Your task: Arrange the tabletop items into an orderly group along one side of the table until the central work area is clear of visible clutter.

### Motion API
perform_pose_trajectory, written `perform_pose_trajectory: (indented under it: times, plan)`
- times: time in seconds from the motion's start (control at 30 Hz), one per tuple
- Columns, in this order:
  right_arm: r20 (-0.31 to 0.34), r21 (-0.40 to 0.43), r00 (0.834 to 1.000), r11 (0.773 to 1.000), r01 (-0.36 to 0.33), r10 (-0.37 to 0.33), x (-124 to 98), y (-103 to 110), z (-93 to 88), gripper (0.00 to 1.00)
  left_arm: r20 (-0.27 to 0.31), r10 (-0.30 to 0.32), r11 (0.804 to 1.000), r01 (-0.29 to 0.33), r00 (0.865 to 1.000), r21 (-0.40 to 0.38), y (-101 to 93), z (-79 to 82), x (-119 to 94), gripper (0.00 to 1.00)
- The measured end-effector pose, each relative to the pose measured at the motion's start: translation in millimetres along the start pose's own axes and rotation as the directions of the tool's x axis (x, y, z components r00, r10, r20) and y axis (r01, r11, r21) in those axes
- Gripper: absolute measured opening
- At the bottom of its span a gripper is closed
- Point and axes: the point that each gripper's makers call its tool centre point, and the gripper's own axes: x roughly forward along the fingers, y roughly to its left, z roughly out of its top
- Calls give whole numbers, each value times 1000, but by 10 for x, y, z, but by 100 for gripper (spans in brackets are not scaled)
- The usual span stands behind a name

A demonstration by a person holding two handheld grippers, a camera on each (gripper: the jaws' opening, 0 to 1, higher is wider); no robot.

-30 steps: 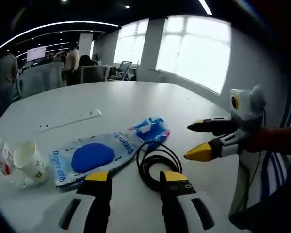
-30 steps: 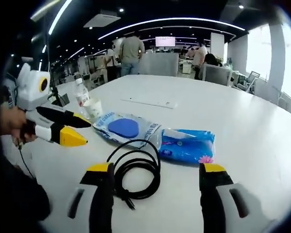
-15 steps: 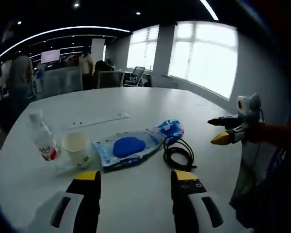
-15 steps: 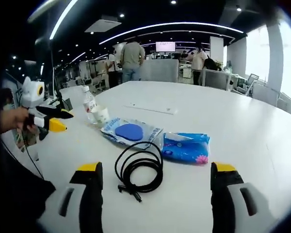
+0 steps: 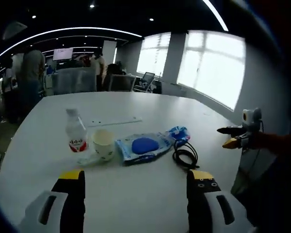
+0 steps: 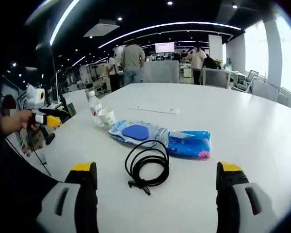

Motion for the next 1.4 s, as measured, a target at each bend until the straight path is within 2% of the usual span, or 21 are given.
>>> perform_pose_trajectory:
  times: [0.23, 0.4, 0.5, 0.67, 1.17, 1.4]
  plan:
    - [-16, -11, 1000, 1000, -5, 5, -100, 39, -45, 100, 2, 7, 1000, -7, 1000, -9, -93, -6, -152, 90]
    - [-38, 18, 999, 1000, -21, 22, -107, 76, -127, 100, -12, 38, 999, -38, 999, 6, -106, -96, -176, 94]
    - [-46, 16, 999, 1000, -26, 26, -107, 73, -160, 100, -9, 37, 999, -37, 999, -21, -101, -138, -176, 99]
    - [-46, 10, 998, 999, -31, 31, -111, 76, -183, 100, -50, 32, 999, -33, 998, -22, -141, -215, -170, 99]
    - [-55, -10, 998, 1000, -26, 25, -154, 62, -237, 100, -38, 29, 1000, -29, 999, 6, -212, -139, -172, 100]
    - [-63, 7, 998, 1000, -15, 16, -186, 69, -290, 100, -7, 36, 999, -36, 999, 0, -184, -85, -188, 100]
